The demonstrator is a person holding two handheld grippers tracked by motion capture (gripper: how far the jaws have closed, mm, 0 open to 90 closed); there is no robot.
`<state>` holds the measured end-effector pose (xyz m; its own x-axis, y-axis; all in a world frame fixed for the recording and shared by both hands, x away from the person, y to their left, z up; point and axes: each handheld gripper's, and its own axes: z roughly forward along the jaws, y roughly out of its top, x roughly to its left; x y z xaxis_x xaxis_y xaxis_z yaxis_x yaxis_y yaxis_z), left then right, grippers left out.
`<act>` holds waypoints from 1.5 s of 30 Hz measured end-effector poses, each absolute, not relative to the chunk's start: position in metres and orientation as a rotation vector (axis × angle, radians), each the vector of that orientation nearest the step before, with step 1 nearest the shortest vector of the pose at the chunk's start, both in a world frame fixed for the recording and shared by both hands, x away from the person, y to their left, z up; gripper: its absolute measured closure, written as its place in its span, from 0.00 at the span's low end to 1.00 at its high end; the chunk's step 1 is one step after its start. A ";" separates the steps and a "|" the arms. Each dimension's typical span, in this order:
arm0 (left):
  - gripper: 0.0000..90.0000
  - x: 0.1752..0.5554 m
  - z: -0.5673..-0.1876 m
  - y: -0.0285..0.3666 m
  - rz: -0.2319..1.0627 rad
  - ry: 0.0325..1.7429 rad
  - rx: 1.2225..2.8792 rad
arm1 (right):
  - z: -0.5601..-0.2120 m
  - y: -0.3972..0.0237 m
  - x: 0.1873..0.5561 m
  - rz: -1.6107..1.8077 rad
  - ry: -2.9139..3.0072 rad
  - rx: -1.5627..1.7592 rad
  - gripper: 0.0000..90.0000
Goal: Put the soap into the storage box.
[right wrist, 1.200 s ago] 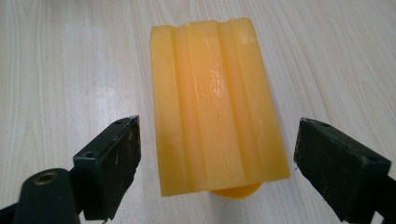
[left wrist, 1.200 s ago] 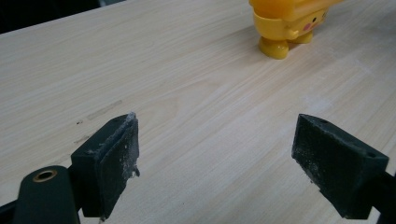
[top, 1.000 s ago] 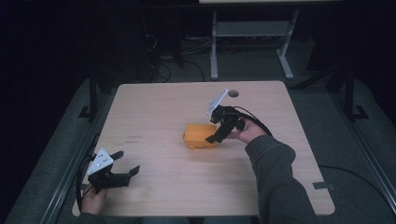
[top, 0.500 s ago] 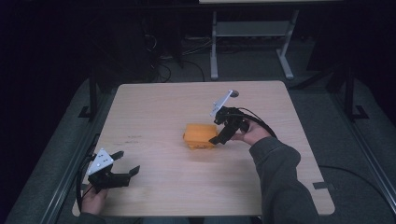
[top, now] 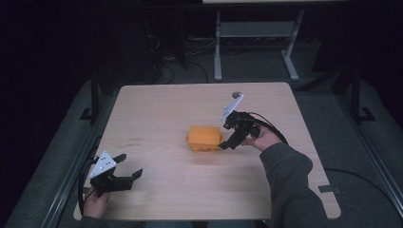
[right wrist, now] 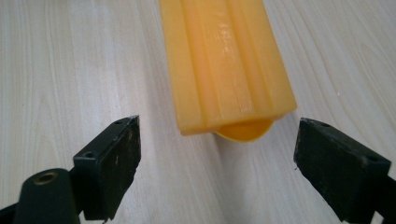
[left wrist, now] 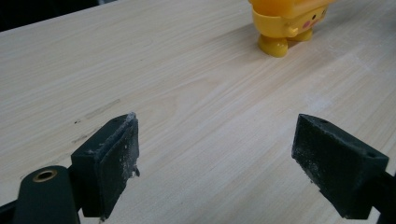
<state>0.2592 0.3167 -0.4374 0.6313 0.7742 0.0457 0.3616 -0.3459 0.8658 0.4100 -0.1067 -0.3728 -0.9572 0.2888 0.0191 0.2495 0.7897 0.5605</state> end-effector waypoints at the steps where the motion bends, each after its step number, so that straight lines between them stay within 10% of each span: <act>1: 0.16 0.259 -0.437 0.317 0.577 0.895 1.952 | -0.373 -0.108 0.410 0.883 2.910 0.442 0.16; 45: 0.16 0.259 -0.438 0.316 0.580 0.893 1.958 | -0.387 -0.154 0.385 0.873 2.891 0.583 0.16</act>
<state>0.2594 0.3163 -0.4377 0.6324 0.7729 0.0513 0.3609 -0.3526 0.8634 0.3847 -0.1544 -0.3868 -0.9260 0.3747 0.0458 0.3374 0.7671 0.5457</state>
